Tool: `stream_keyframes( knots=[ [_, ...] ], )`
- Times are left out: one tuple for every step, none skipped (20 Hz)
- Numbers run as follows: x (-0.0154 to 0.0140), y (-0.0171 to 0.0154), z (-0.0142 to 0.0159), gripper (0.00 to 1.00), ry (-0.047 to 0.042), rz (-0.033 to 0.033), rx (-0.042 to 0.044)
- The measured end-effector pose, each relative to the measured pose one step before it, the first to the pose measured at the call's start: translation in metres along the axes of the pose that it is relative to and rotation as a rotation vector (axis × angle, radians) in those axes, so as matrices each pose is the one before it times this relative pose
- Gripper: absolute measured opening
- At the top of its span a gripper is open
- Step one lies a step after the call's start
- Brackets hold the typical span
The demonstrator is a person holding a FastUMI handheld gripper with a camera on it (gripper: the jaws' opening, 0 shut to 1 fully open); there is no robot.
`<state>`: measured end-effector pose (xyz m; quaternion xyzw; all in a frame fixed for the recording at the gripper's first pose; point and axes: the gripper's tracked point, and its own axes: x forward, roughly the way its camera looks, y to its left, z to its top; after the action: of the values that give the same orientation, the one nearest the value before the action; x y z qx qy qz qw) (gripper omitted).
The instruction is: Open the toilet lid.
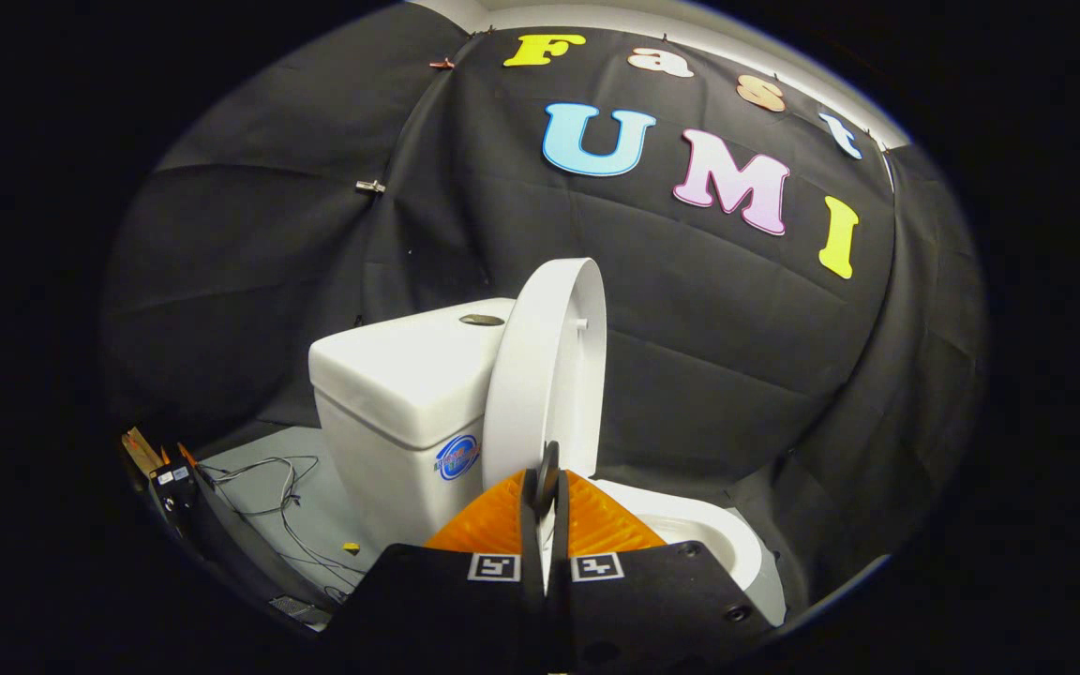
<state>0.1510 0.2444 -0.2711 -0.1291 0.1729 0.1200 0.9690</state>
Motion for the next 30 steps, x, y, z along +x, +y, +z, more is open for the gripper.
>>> stream_keyframes(
  knots=[
    [0.00083,0.00052,-0.00071,0.06,0.00343,0.00414,-0.00519],
    [-0.00079,0.00748,0.00013,0.06,0.00174,0.02392,0.00026],
    [0.00146,0.00024,-0.00366,0.19,0.00917,0.00894,0.00054],
    [-0.00160,0.00005,-0.00446,0.33,0.01572,0.00286,-0.00093],
    [-0.00211,-0.00540,-0.00181,0.47,0.00317,-0.00910,0.01095],
    [-0.00492,-0.00306,0.00274,0.60,-0.01044,-0.00296,0.01815],
    [-0.00658,-0.00338,0.00567,0.74,-0.01896,-0.00268,0.01679],
    [-0.00705,-0.00362,0.00641,0.80,-0.01833,-0.00228,0.01157],
    [-0.00408,-0.00483,0.00501,0.86,-0.00899,-0.00262,0.00862],
    [-0.00617,-0.00524,0.00530,0.91,-0.00530,-0.00301,0.00626],
    [-0.00807,-0.00624,0.00678,0.95,-0.00522,-0.00621,0.00155],
    [-0.01016,-0.00721,0.01079,0.97,-0.01674,-0.00751,0.00362],
    [-0.01086,-0.00573,0.01324,0.98,-0.02529,-0.00384,0.00201],
    [-0.01295,-0.00661,0.01599,0.99,-0.03030,-0.00589,-0.00002],
    [-0.01158,-0.00822,0.01488,0.99,-0.03040,-0.00875,-0.00206],
    [-0.01258,-0.00946,0.01523,0.99,-0.02402,-0.01083,-0.00373],
    [-0.01243,-0.00919,0.01468,0.99,-0.02148,-0.01186,0.00183],
    [-0.01303,-0.00890,0.01405,0.99,-0.01927,-0.00408,0.01174],
    [-0.01300,-0.00953,0.01226,0.99,-0.01863,-0.00877,0.01692],
    [-0.01359,-0.01239,0.01353,0.99,-0.01832,-0.01763,0.01722],
    [-0.01379,-0.01209,0.01428,0.99,-0.02311,-0.01840,0.01696],
    [-0.01297,-0.00988,0.01587,0.99,-0.02518,-0.01367,0.01801],
    [-0.01266,-0.00913,0.01413,0.98,-0.02360,-0.01071,0.01699],
    [-0.01118,-0.00834,0.01214,0.99,-0.01816,-0.00541,0.01569],
    [-0.00991,-0.00919,0.00728,0.98,-0.00251,-0.00970,0.00885],
    [-0.01060,-0.01082,0.00652,0.98,-0.00150,-0.01113,0.00275],
    [-0.00693,-0.00657,0.00560,0.98,-0.00317,-0.00634,-0.00212],
    [-0.00969,-0.00757,0.00827,0.98,-0.00926,-0.00860,-0.00274],
    [-0.00914,-0.00664,0.00728,0.98,-0.00968,-0.00909,-0.00356],
    [-0.00968,-0.00656,0.00633,0.98,-0.01711,-0.00736,0.00023]
  ],
)
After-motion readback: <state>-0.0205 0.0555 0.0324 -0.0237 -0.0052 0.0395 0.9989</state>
